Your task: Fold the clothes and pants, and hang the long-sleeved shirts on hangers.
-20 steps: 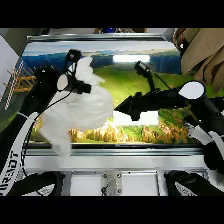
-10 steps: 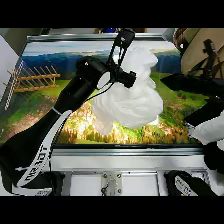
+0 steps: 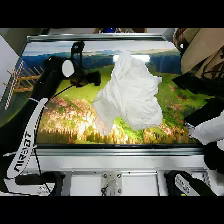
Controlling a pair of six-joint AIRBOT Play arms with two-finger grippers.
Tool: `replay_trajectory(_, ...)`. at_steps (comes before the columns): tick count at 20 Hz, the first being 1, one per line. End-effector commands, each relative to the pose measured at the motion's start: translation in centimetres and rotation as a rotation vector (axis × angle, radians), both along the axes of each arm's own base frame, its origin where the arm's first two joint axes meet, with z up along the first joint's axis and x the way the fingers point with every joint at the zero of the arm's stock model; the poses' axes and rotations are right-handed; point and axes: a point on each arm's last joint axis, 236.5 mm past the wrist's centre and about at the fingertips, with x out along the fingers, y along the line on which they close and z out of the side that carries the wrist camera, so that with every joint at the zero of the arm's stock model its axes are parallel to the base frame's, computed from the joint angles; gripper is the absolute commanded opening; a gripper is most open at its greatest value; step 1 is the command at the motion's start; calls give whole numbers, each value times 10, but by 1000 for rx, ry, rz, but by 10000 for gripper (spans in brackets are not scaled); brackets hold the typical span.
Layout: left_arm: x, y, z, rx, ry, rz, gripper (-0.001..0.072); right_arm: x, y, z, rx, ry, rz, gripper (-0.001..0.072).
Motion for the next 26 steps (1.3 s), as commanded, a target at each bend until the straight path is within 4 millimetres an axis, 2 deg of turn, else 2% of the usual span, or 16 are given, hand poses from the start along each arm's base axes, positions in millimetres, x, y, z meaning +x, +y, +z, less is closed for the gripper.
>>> replay_trajectory(1,-11,-21,-39,-336,183,60,636,-3,-18,-57,-36,157,-32,646)
replay_trajectory(4,-13,-61,-52,-477,233,10,636,-16,-31,-130,-39,365,-66,646)
replay_trajectory(6,-12,-78,-61,-483,247,-18,637,-29,-28,-175,3,494,-74,646)
replay_trajectory(8,-6,-89,-66,-479,246,-34,637,-39,-19,-210,64,594,-70,646)
replay_trajectory(10,-1,-92,-77,-473,261,-38,636,-46,-7,-235,141,666,-75,646)
replay_trajectory(14,0,-97,-90,-474,314,-49,636,-48,14,-262,180,729,-48,646)
replay_trajectory(18,4,-98,-85,-479,296,-50,607,-41,34,-267,132,701,-15,643)
replay_trajectory(19,4,-98,-85,-479,296,-49,605,-39,37,-267,122,691,-8,521)
replay_trajectory(20,4,-98,-85,-480,300,-47,395,-37,41,-266,113,681,4,228)
replay_trajectory(21,4,-98,-85,-480,300,-48,3,-36,42,-264,105,668,13,10)
replay_trajectory(22,4,-98,-82,-487,301,-44,15,-34,41,-257,99,649,19,14)
replay_trajectory(23,7,-94,-73,-493,284,-40,14,-28,39,-243,84,605,39,13)
replay_trajectory(24,15,-88,-53,-506,232,-28,13,-19,35,-218,66,538,64,13)
replay_trajectory(25,27,-79,-17,-523,141,-21,13,-8,29,-185,46,462,82,13)
replay_trajectory(26,37,-71,31,-543,31,-30,14,2,25,-139,23,365,99,13)
